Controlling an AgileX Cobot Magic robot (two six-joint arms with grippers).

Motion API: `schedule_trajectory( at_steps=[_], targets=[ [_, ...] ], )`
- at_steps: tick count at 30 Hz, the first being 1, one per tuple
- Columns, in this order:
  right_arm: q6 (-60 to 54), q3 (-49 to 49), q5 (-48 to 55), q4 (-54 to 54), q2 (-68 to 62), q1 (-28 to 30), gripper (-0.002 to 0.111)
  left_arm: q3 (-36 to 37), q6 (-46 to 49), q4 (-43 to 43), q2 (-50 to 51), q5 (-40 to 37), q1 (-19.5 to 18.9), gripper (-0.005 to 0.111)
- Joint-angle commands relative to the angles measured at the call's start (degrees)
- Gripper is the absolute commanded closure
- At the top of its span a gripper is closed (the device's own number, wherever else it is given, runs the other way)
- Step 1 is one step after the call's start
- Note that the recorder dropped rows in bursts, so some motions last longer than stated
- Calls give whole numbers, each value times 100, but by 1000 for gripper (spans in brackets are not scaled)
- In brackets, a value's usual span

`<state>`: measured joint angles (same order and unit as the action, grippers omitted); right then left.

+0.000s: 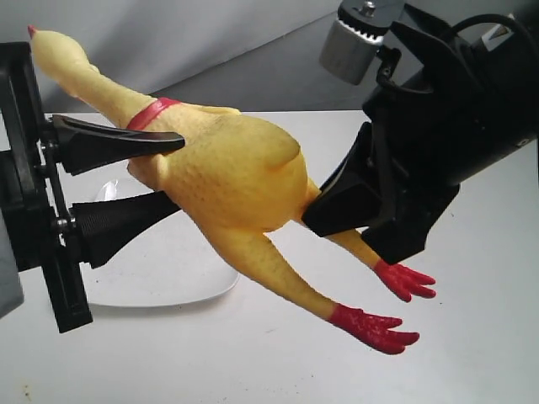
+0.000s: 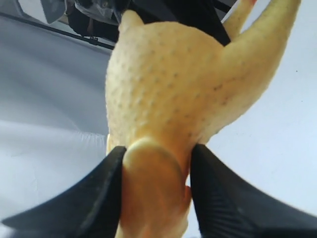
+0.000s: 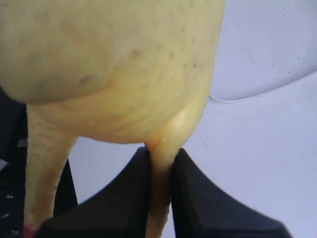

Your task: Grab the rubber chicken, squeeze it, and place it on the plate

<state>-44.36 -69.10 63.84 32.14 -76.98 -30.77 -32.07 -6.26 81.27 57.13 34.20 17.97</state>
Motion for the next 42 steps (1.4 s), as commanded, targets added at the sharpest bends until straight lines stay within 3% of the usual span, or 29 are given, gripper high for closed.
schedule_trajectory(
  at_steps=[1,5,10,12,26,28,34,42],
  targets=[
    [-55,-3,-48,304,52,-15,108,-21,-163,471,36,-172,32,104],
    [-55,-3,-48,304,52,-15,108,-21,-224,471,36,-172,32,80],
    [-55,-3,-48,304,52,-15,108,-21,-710,445,36,-15,32,31],
    [-55,-3,-48,304,52,-15,108,-21,-710,432,36,118,32,23],
    [-149,203,-211,303,52,-15,108,-21,-660,190,36,293,32,32],
    [-188,240,-225,303,52,-15,108,-21,-660,190,36,293,32,45],
    [-187,240,-228,314,52,-15,108,-21,-921,190,36,282,32,108],
    [-187,240,-239,315,52,-15,108,-21,-906,338,36,-160,32,106]
  ],
)
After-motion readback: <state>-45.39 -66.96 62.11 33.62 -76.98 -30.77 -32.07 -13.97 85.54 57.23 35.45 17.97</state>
